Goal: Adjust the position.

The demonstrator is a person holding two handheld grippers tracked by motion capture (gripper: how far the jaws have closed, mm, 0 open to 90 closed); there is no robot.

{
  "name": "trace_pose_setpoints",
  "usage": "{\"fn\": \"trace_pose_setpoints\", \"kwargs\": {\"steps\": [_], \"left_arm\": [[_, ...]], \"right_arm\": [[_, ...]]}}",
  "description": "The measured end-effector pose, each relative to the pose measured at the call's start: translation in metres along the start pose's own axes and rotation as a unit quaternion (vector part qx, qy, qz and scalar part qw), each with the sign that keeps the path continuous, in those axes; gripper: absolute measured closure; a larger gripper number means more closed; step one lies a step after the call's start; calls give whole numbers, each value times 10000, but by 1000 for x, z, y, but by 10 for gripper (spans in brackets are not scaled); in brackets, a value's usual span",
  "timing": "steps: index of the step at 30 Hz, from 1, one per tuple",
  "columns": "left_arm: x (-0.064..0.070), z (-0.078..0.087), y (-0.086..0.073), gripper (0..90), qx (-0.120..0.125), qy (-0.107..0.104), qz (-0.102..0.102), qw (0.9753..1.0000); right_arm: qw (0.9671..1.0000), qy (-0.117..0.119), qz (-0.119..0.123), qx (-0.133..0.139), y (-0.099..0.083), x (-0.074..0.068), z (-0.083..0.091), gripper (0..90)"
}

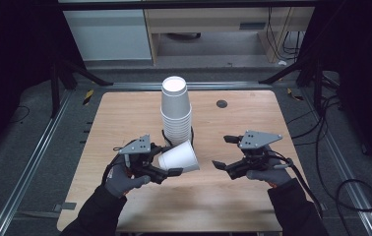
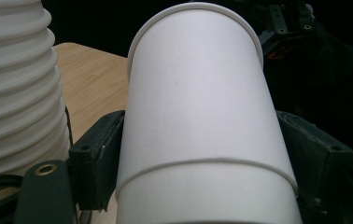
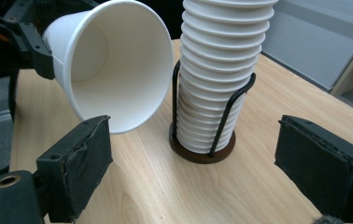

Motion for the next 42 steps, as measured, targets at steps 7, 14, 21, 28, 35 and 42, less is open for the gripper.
{"fn": "trace_pose_setpoints", "kwargs": {"steps": [7,14,21,28,35,42], "left_arm": [[1,-2,-2,206,63,-12,40,10000],[-2,-1,-2,205,105,67,68,9999],[0,0,0,206,189,61,67,9998],[7,0,8,206,290,-39,-6,9996],[15,-4,18,205,404,-174,-61,9990],[24,-7,20,206,429,-357,-69,9984]], "right_arm": [[9992,152,-361,105,-5,-3,0,88],[9975,254,-625,195,-12,-8,3,55],[9968,410,-577,369,-13,-20,2,116],[9930,786,-561,678,3,-28,6,74],[9890,1070,-615,819,13,-32,4,59],[9835,1364,-709,950,20,-38,-1,56]]}}
Point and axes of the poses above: each handheld gripper's, and its own axes: z roughly backward along the jaws, y roughly out of its top, x roughly to its right, the point moved 9 cm from there along -z, roughly forward along the jaws, and after that the axes turned 12 degrees about y, right-handed, at the moved point
